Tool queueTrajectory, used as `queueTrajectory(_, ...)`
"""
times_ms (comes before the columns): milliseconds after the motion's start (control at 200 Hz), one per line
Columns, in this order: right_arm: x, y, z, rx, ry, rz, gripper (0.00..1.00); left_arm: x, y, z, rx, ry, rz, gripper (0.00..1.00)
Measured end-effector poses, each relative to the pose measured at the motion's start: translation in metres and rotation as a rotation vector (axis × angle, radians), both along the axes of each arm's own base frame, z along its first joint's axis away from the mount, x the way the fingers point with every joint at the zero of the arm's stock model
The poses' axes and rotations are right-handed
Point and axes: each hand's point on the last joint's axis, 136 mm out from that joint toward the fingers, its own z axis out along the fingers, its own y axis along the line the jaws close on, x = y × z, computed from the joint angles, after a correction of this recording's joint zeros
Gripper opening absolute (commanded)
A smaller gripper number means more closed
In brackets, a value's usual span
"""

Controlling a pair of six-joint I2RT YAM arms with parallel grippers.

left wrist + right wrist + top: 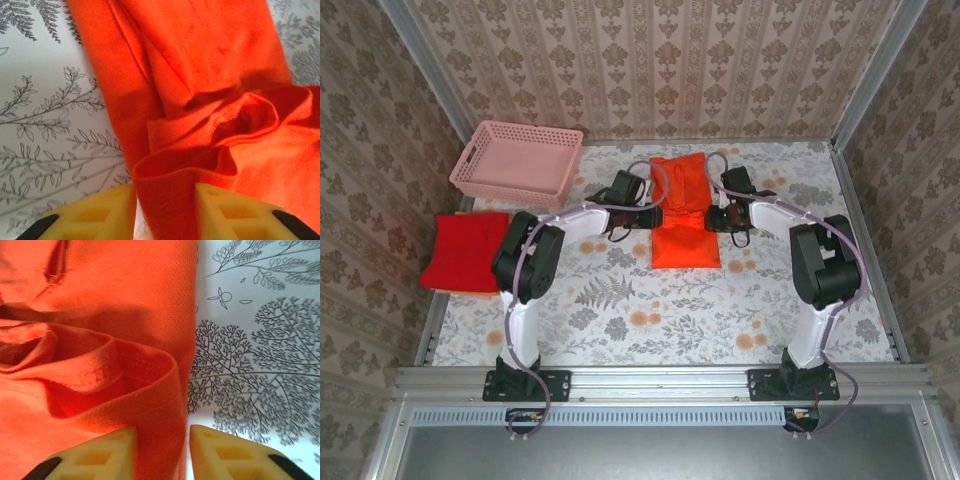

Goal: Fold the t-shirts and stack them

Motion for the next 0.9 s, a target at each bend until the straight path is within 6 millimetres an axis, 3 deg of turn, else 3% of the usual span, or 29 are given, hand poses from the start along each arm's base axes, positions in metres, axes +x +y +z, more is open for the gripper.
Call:
queueTrajectory(65, 0.003, 0.0, -0.008, 0.003, 0.017, -0.006, 0.18, 0.004, 0.0, -0.008, 0.003, 0.031, 0.011, 0.3)
queueTrajectory(245, 0.004, -0.003, -0.018, 0.002, 0.039, -0.02, 0.11, 0.004, -0.005, -0.024, 0.018, 0.092, 0.009, 0.3)
queueTrajectory(425, -0.002, -0.004, -0.022, 0.015, 0.034, -0.035, 0.11, 0.001, -0.004, -0.026, 0.02, 0.106, 0.004, 0.3)
queueTrajectory(500, -0.018, -0.005, -0.023, 0.025, 0.046, -0.038, 0.11, -0.004, -0.002, -0.026, 0.018, 0.102, 0.002, 0.32)
queueTrajectory(605, -0.044, -0.006, -0.023, 0.044, 0.066, -0.046, 0.12, -0.028, 0.004, -0.027, 0.03, 0.114, -0.01, 0.33)
queueTrajectory(780, -0.081, -0.007, -0.022, 0.058, 0.085, -0.057, 0.23, -0.077, 0.006, -0.027, 0.055, 0.153, -0.033, 0.37)
queueTrajectory(900, -0.087, -0.011, -0.009, 0.051, 0.048, -0.057, 0.48, -0.096, 0.005, -0.024, 0.057, 0.162, -0.034, 0.5)
